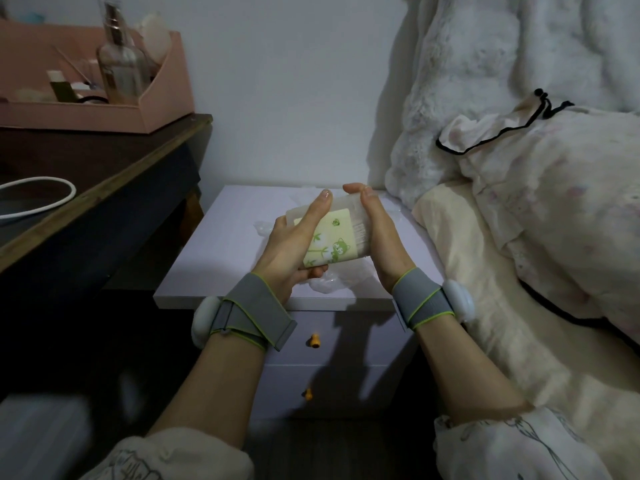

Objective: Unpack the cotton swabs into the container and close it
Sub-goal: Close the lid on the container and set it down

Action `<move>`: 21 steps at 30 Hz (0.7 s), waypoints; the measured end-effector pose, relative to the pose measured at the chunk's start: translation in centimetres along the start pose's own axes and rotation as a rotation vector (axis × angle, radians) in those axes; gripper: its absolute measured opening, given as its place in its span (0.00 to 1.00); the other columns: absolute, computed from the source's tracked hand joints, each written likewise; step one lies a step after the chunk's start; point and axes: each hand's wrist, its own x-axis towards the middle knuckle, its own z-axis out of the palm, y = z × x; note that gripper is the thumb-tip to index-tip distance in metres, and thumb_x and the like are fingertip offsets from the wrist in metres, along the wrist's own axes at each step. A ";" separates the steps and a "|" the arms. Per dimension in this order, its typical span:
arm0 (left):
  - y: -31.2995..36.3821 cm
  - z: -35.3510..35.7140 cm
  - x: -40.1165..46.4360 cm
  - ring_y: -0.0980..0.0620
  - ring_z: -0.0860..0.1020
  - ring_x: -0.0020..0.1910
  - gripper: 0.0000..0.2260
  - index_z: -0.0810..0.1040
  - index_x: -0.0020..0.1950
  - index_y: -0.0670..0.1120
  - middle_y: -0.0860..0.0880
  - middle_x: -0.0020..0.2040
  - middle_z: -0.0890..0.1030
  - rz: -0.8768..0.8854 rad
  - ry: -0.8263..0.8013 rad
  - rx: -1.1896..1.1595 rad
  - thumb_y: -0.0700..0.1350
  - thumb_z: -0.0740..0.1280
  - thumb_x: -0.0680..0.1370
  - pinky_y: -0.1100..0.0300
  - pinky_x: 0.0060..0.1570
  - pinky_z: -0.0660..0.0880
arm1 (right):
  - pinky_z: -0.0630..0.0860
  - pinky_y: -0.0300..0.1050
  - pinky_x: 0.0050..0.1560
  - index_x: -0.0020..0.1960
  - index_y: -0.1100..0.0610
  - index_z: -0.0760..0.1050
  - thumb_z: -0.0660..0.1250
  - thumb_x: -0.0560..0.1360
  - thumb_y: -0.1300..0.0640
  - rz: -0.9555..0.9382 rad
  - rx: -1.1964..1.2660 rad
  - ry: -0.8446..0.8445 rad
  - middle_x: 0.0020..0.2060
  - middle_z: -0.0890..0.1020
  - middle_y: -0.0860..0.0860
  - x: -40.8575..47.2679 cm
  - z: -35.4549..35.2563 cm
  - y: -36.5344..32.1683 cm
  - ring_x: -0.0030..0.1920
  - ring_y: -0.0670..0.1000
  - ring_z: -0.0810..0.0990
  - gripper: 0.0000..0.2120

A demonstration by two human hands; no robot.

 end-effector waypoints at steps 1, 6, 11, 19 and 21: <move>0.1 0.0 0.0 0.52 0.78 0.29 0.31 0.74 0.57 0.44 0.47 0.37 0.79 -0.023 -0.018 -0.011 0.68 0.66 0.67 0.62 0.27 0.73 | 0.69 0.58 0.66 0.51 0.41 0.72 0.51 0.71 0.39 0.010 0.010 -0.004 0.62 0.75 0.57 -0.1 0.0 0.0 0.62 0.57 0.74 0.15; 0.3 0.0 -0.1 0.53 0.70 0.24 0.21 0.74 0.47 0.47 0.49 0.32 0.74 -0.108 -0.159 -0.110 0.65 0.65 0.72 0.65 0.22 0.64 | 0.73 0.49 0.58 0.55 0.52 0.72 0.53 0.72 0.38 0.080 0.044 0.013 0.55 0.78 0.56 -0.1 -0.6 0.0 0.54 0.52 0.77 0.22; -0.3 0.3 -0.1 0.51 0.69 0.30 0.31 0.61 0.64 0.51 0.47 0.44 0.75 0.050 -0.314 -0.046 0.48 0.72 0.65 0.62 0.28 0.67 | 0.77 0.35 0.37 0.41 0.53 0.77 0.49 0.80 0.44 0.126 0.162 0.026 0.30 0.83 0.46 0.7 -2.2 -0.2 0.33 0.43 0.82 0.22; -0.8 0.7 0.5 0.51 0.72 0.33 0.39 0.64 0.65 0.51 0.46 0.50 0.79 0.209 -0.079 0.163 0.67 0.70 0.60 0.61 0.32 0.69 | 0.76 0.47 0.48 0.47 0.53 0.77 0.43 0.79 0.39 0.228 0.152 -0.004 0.37 0.83 0.50 0.8 -1.8 -0.9 0.40 0.50 0.80 0.27; -0.9 0.9 0.6 0.51 0.71 0.34 0.39 0.67 0.65 0.51 0.44 0.50 0.79 0.209 -0.080 0.127 0.68 0.70 0.59 0.62 0.30 0.68 | 0.75 0.50 0.50 0.49 0.53 0.76 0.43 0.80 0.41 0.234 0.158 -0.012 0.41 0.81 0.52 0.7 -1.6 -1.1 0.43 0.52 0.79 0.26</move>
